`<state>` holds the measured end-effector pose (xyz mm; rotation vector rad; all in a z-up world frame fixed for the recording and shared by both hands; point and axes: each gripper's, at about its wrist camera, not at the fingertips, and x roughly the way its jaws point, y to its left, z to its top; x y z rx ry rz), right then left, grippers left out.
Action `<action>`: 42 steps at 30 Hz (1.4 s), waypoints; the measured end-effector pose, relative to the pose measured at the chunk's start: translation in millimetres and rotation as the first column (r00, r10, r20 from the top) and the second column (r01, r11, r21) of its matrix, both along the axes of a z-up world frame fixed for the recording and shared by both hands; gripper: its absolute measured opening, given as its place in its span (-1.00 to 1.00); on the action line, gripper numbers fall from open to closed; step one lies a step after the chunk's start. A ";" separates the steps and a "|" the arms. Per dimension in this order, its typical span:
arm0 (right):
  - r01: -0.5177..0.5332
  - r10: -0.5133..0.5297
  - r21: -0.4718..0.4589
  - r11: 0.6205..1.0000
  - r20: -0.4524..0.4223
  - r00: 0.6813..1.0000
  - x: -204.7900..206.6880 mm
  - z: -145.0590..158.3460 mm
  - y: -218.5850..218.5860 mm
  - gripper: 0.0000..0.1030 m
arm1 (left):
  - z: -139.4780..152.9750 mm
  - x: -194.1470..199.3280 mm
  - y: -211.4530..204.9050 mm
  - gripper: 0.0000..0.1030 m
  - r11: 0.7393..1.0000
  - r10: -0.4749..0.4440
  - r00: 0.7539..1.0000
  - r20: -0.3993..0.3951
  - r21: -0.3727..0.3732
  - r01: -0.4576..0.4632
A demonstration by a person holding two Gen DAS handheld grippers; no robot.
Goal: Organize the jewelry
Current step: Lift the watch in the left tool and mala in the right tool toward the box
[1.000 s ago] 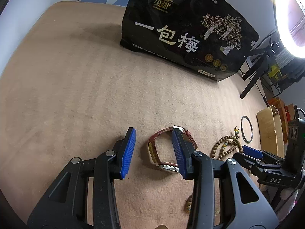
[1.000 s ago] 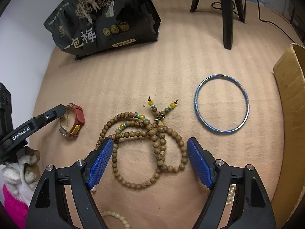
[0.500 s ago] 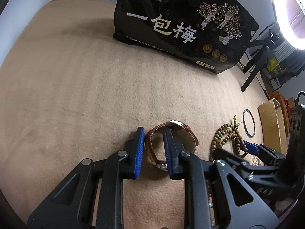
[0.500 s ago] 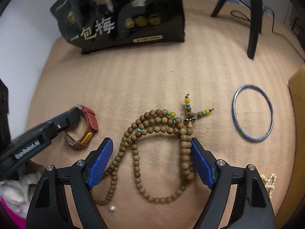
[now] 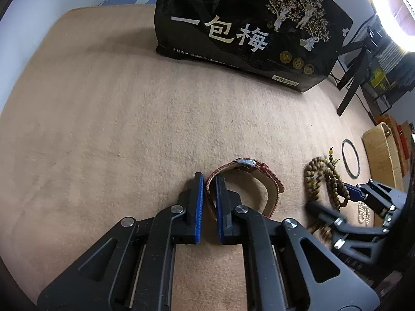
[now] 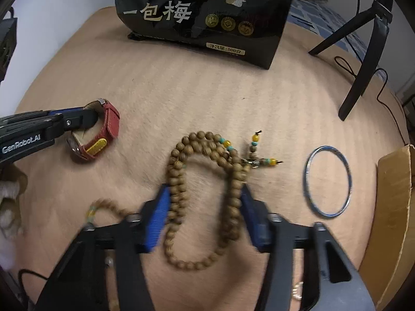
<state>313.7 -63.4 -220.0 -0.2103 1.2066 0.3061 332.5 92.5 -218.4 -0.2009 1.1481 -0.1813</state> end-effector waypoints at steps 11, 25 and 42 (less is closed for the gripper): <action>0.030 -0.031 0.141 0.990 0.002 1.000 -14.9 16.5 -46.6 -0.79 | 21.5 -18.1 -6.4 -0.88 0.999 0.008 0.999 0.046 0.037 -0.009; 0.024 -0.052 0.252 0.967 0.102 0.993 -65.4 85.5 -89.6 -0.79 | 85.7 -60.1 -15.0 -0.88 1.000 -0.004 0.990 0.141 0.018 0.001; 0.051 -0.148 0.311 0.949 0.299 0.943 -121.7 170.2 -195.8 -0.79 | 146.9 -99.1 -102.1 -0.88 0.992 -0.101 0.967 0.233 -0.045 0.115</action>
